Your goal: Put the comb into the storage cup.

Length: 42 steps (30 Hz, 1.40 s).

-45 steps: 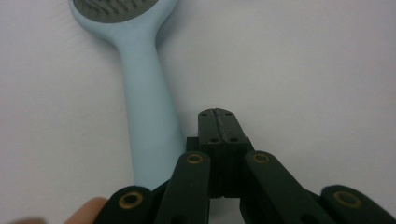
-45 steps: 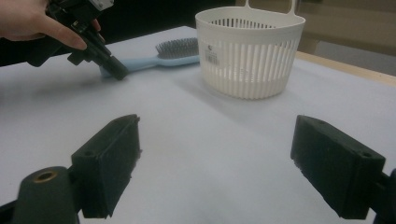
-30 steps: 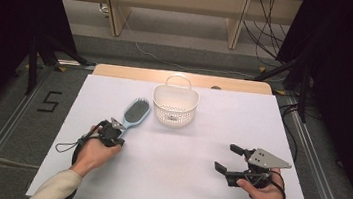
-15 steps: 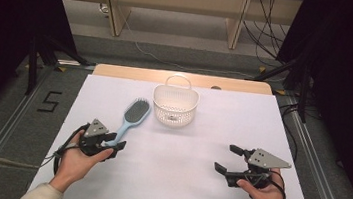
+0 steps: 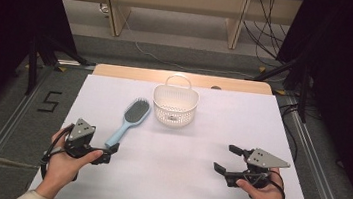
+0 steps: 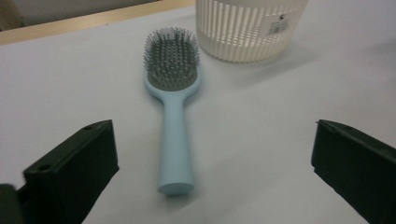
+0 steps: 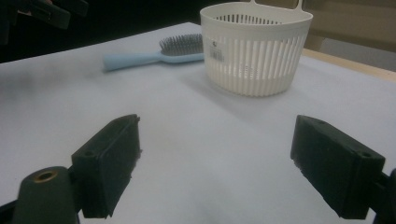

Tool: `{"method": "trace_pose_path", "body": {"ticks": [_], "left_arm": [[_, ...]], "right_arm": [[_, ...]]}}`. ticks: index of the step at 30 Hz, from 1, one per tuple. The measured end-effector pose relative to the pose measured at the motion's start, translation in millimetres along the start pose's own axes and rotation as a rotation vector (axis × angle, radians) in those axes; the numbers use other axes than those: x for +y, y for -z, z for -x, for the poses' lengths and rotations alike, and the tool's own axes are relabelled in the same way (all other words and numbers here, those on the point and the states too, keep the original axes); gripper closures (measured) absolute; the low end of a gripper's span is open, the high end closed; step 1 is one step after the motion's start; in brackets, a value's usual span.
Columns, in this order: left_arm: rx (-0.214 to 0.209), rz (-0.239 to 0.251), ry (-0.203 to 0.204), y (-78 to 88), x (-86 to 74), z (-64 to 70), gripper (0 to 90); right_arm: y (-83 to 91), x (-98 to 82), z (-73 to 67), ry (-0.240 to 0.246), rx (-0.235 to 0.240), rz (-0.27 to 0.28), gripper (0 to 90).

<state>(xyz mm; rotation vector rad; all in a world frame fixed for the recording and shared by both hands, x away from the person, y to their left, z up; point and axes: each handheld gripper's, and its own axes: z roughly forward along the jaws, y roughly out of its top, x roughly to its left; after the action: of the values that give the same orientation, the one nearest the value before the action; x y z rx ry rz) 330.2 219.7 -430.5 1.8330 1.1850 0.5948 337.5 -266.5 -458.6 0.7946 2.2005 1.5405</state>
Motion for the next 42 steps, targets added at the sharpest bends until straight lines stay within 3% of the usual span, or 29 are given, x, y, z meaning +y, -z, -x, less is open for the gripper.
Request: {"method": "trace_pose_path", "body": {"ticks": [4,7,13,22,26,30,34,42], "left_arm": [[0.034,0.022,0.022,3.4,3.4,-4.6,0.0],[0.033,0.04,0.024,5.1,5.6,-5.8,0.0],[0.036,0.12,0.014,10.4,10.1,-6.2,0.0],[0.026,0.157,0.007,14.1,14.1,-7.3,0.0],[0.037,0.123,0.017,10.8,19.2,-7.6,0.5],[0.078,0.035,0.026,5.2,29.8,-8.2,3.0],[0.056,-0.088,0.026,-8.9,42.3,-11.0,2.0],[0.074,-0.315,0.041,-54.7,65.3,-21.9,7.7]], "right_arm": [[-0.1,0.0,-0.1,-0.001,0.0,-0.001,16.4],[-0.4,-0.1,0.0,0.001,-0.002,-0.004,16.4],[-0.1,0.3,-0.2,0.001,-0.002,0.001,16.4],[-0.3,0.1,-0.1,-0.001,-0.003,0.001,16.4],[-0.6,0.0,-0.1,-0.001,-0.006,-0.001,16.4],[-1.0,-0.3,0.3,0.001,-0.008,-0.003,16.4],[-1.8,-0.8,1.1,-0.002,-0.009,0.002,16.4],[-2.6,-1.7,2.7,-0.005,-0.015,-0.004,16.4]]}}
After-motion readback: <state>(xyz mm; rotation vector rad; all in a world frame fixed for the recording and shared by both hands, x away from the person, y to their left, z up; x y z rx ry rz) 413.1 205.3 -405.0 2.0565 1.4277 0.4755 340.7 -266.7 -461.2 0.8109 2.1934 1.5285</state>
